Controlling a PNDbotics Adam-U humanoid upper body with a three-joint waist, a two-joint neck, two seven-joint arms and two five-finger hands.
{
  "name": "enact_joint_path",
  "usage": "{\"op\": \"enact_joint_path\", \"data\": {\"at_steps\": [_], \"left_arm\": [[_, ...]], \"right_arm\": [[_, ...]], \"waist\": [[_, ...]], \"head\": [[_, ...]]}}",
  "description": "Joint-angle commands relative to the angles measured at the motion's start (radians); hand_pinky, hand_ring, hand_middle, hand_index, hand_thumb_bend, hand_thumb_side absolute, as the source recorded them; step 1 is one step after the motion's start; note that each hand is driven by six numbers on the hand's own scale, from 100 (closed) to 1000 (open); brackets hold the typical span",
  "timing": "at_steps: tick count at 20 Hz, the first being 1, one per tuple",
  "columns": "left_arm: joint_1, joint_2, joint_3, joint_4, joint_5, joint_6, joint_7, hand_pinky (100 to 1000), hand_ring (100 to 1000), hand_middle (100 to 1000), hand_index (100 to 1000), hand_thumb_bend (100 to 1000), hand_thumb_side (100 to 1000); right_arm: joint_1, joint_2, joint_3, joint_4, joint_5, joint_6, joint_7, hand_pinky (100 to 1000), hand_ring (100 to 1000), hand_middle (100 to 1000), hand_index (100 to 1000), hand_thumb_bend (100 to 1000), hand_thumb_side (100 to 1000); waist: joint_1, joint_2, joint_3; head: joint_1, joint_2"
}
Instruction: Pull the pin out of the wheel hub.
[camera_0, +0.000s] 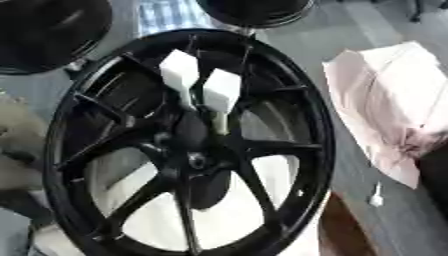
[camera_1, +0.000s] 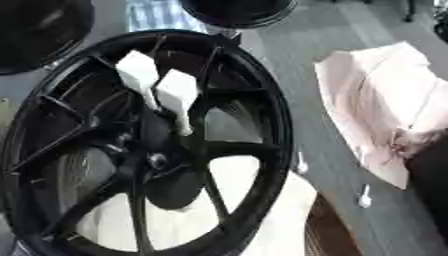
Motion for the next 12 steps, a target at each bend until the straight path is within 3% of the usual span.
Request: {"op": "enact_joint_path", "data": {"at_steps": [1,5,12], "left_arm": [[0.021,-0.040,0.049,-0.014,0.040,-0.006,0.007,555,523,541,727,327,595],[0.025,-0.117,0.063,-0.014,0.054,-0.005,-0.024,555,523,542,729,328,604],[0.016,-0.152,0.065,-0.014,0.051,0.001,-0.046,555,525,544,732,329,616]], "right_arm": [[-0.023,-0.054,0.003,-0.018,0.010,0.007,0.028,714,724,641,730,157,288],[-0.028,-0.063,0.005,-0.018,0.012,0.010,0.047,716,725,642,731,157,289],[-0.050,-0.070,0.023,-0.018,0.019,0.023,0.076,733,737,655,739,166,293]], "waist": [[-0.015,-0.014,0.000],[-0.023,-0.006,0.002],[-0.031,0.006,0.009]], "head": [[0.000,0.001],[0.004,0.002],[0.006,-0.002]]}}
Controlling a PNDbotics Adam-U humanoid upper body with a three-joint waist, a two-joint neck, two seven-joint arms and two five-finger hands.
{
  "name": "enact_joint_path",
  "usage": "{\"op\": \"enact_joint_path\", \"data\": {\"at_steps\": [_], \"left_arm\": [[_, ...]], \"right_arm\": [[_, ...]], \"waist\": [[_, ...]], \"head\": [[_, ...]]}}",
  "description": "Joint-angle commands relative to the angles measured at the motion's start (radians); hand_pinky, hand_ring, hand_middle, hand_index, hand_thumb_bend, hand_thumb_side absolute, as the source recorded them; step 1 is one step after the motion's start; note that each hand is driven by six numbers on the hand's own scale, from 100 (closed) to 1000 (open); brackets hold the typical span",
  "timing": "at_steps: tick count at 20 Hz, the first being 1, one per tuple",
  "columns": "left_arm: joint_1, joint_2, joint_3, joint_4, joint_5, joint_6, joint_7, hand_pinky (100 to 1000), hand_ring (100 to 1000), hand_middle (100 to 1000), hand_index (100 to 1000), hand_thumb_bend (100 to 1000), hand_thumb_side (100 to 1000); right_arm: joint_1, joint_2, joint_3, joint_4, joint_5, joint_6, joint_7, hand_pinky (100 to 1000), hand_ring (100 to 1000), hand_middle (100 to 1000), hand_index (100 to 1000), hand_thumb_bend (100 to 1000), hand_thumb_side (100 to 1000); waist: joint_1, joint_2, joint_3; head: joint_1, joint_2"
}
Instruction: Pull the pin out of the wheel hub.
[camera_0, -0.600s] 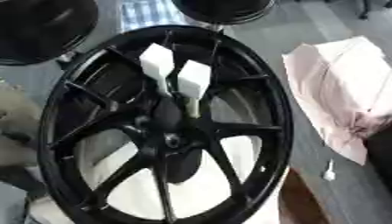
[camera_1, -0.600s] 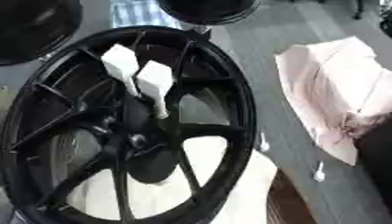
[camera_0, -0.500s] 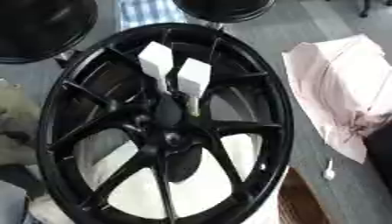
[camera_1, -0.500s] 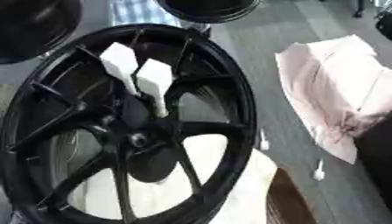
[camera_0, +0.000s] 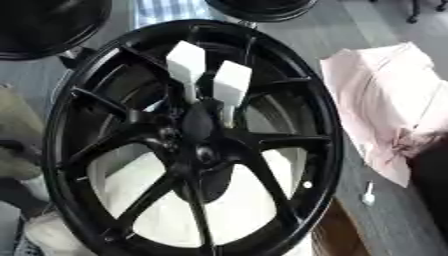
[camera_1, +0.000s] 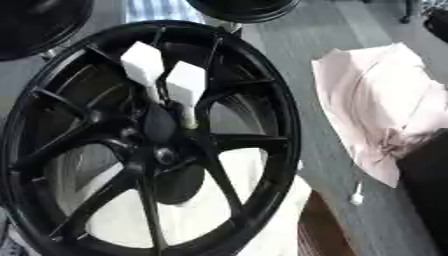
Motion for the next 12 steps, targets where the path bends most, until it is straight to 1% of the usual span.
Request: {"op": "enact_joint_path", "data": {"at_steps": [1,3,5,7,9,12], "left_arm": [[-0.009,0.012,0.016,-0.014,0.004,0.001,-0.009,556,525,544,733,329,618],[-0.005,0.011,0.016,-0.014,0.002,0.003,-0.011,556,526,545,733,327,622],[0.000,0.011,0.015,-0.014,-0.001,0.005,-0.013,557,527,545,734,327,624],[0.005,0.009,0.013,-0.014,-0.005,0.008,-0.015,557,527,545,734,326,624],[0.013,0.005,0.014,-0.014,-0.008,0.009,-0.014,557,527,544,733,326,624],[0.029,0.003,0.016,-0.014,-0.011,0.010,-0.008,557,527,544,733,326,623]], "right_arm": [[-0.029,-0.054,0.006,-0.018,0.015,0.012,0.024,739,743,662,744,166,293],[-0.052,-0.079,0.025,-0.018,0.034,0.030,0.049,751,755,676,758,173,296],[-0.080,-0.115,0.057,-0.018,0.058,0.052,0.075,767,768,693,773,192,308],[-0.113,-0.155,0.098,-0.018,0.083,0.073,0.103,791,787,717,792,207,323],[-0.154,-0.192,0.142,-0.018,0.103,0.081,0.131,805,797,731,803,227,332],[-0.219,-0.208,0.211,-0.017,0.129,0.092,0.174,826,812,748,816,244,361]], "waist": [[-0.005,-0.014,0.004],[-0.006,-0.015,0.007],[-0.007,-0.019,0.010],[-0.007,-0.026,0.016],[-0.006,-0.037,0.023],[-0.007,-0.054,0.028]], "head": [[0.000,0.000],[-0.003,0.005],[-0.007,0.011],[-0.010,0.017],[-0.014,0.025],[-0.014,0.039]]}}
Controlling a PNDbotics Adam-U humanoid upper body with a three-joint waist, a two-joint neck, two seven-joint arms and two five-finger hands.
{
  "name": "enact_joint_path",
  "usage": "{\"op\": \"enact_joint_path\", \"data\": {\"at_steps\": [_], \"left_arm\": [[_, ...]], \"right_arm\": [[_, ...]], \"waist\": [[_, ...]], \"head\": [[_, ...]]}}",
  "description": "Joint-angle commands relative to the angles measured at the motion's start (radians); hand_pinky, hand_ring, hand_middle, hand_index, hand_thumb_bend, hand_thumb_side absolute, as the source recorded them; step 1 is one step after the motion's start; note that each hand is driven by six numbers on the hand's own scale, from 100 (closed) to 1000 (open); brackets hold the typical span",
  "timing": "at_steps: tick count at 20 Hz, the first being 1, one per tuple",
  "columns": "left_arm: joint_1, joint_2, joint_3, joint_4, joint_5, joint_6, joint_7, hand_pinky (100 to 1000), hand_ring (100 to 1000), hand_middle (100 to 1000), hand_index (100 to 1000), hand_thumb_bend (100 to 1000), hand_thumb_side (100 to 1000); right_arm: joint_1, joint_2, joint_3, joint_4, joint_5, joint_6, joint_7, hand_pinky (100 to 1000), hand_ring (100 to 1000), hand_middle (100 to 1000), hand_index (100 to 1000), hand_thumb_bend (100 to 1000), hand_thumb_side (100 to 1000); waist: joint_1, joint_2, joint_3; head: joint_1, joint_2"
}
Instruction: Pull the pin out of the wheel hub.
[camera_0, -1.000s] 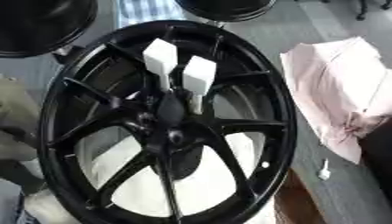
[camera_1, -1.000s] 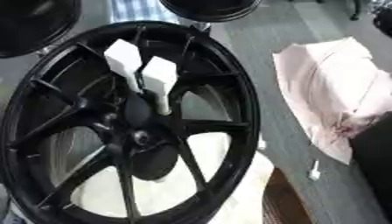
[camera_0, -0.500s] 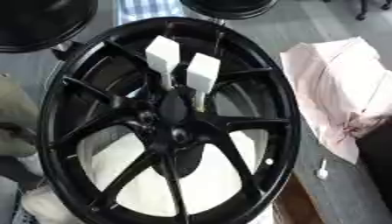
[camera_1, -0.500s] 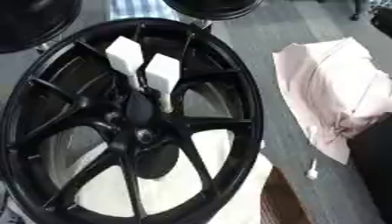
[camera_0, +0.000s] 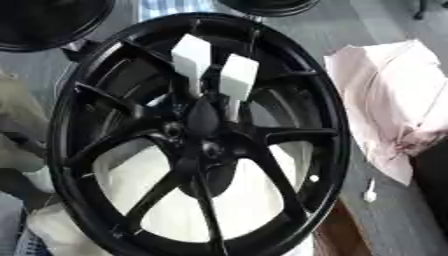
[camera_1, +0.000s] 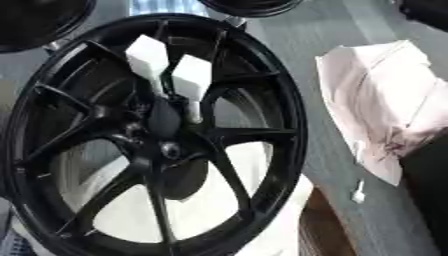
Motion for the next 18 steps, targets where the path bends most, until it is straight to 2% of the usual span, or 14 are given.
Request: {"op": "enact_joint_path", "data": {"at_steps": [1,5,6,7,12,18], "left_arm": [[0.008,0.013,0.017,-0.014,-0.007,0.001,0.005,557,527,543,733,325,623],[0.030,0.019,0.020,-0.014,-0.018,0.008,0.013,557,527,543,732,321,624],[0.036,0.021,0.021,-0.014,-0.021,0.009,0.015,557,527,543,732,322,624],[0.042,0.024,0.023,-0.014,-0.024,0.011,0.018,557,527,543,732,321,624],[0.074,0.040,0.028,-0.014,-0.039,0.016,0.029,558,527,543,732,322,626],[0.114,0.047,0.037,-0.014,-0.055,0.024,0.039,558,527,542,732,321,631]], "right_arm": [[-0.058,-0.044,0.058,-0.012,0.040,0.009,0.044,830,815,752,820,250,375],[-0.149,0.000,0.150,0.051,0.093,-0.019,0.100,847,827,766,832,252,414],[-0.171,0.012,0.172,0.069,0.106,-0.031,0.114,849,828,766,834,299,456],[-0.193,0.024,0.194,0.090,0.120,-0.044,0.127,851,829,769,835,254,425],[-0.305,0.082,0.305,0.200,0.187,-0.104,0.196,866,836,777,843,276,433],[-0.440,0.179,0.441,0.336,0.261,-0.187,0.279,878,839,781,847,294,449]], "waist": [[-0.001,-0.032,0.001],[-0.005,-0.050,0.000],[-0.007,-0.055,-0.001],[-0.009,-0.059,-0.004],[-0.022,-0.078,-0.018],[-0.031,-0.089,-0.045]], "head": [[-0.001,0.015],[-0.002,0.037],[-0.001,0.043],[0.000,0.049],[0.012,0.075],[0.037,0.083]]}}
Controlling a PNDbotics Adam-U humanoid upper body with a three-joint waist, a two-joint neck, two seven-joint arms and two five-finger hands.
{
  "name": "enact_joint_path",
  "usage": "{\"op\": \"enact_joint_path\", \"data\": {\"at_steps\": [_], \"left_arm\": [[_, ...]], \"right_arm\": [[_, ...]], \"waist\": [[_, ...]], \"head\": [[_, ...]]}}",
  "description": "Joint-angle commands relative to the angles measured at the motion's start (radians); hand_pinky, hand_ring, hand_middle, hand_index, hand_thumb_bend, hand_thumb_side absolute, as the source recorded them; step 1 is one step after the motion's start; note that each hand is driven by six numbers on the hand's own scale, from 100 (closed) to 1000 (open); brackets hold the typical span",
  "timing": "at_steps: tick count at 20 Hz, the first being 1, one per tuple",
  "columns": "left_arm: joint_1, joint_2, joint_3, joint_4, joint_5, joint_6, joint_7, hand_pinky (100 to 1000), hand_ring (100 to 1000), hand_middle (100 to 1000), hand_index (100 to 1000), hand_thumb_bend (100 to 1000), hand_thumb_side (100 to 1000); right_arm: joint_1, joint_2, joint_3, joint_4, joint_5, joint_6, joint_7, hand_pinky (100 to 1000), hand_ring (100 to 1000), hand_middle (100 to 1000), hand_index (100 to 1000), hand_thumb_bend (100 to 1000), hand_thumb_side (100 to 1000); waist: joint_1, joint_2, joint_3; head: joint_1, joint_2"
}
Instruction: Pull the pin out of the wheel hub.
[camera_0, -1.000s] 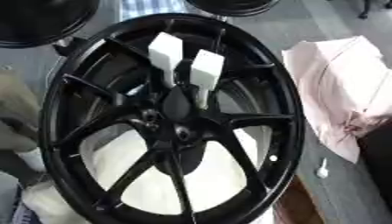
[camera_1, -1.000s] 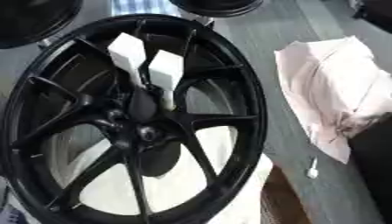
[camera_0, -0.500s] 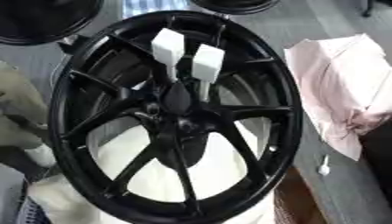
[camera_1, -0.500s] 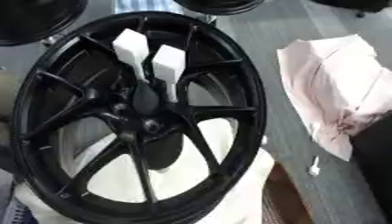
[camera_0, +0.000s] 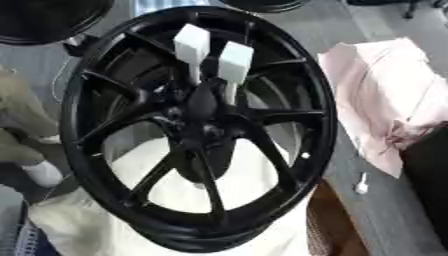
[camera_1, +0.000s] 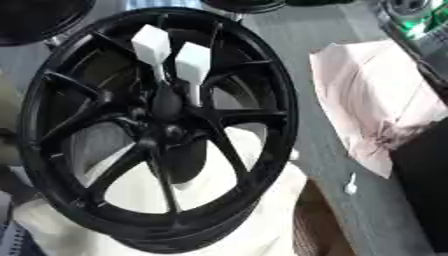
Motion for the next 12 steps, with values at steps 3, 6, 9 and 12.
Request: {"op": "enact_joint_path", "data": {"at_steps": [3,6,9,12], "left_arm": [[0.021,0.032,0.025,-0.014,-0.012,0.005,0.014,557,527,543,732,321,632],[0.032,0.019,0.038,-0.014,-0.015,0.003,0.029,558,527,543,732,323,629],[0.042,0.009,0.047,-0.014,-0.016,0.002,0.045,558,527,543,732,323,629],[0.058,0.008,0.056,-0.014,-0.021,0.002,0.057,558,527,543,731,319,649]], "right_arm": [[-0.119,0.090,0.110,0.119,0.060,-0.064,0.075,877,838,780,846,296,441],[-0.193,0.164,0.149,0.191,0.067,-0.089,0.121,871,838,781,846,302,439],[-0.227,0.241,0.152,0.237,0.072,-0.087,0.168,859,840,786,848,303,474],[-0.233,0.317,0.150,0.260,0.090,-0.048,0.215,851,847,797,859,443,470]], "waist": [[0.005,-0.033,-0.019],[0.009,-0.041,-0.028],[0.013,-0.050,-0.035],[0.013,-0.060,-0.044]], "head": [[0.019,0.006],[0.015,0.006],[0.013,0.006],[0.029,0.006]]}}
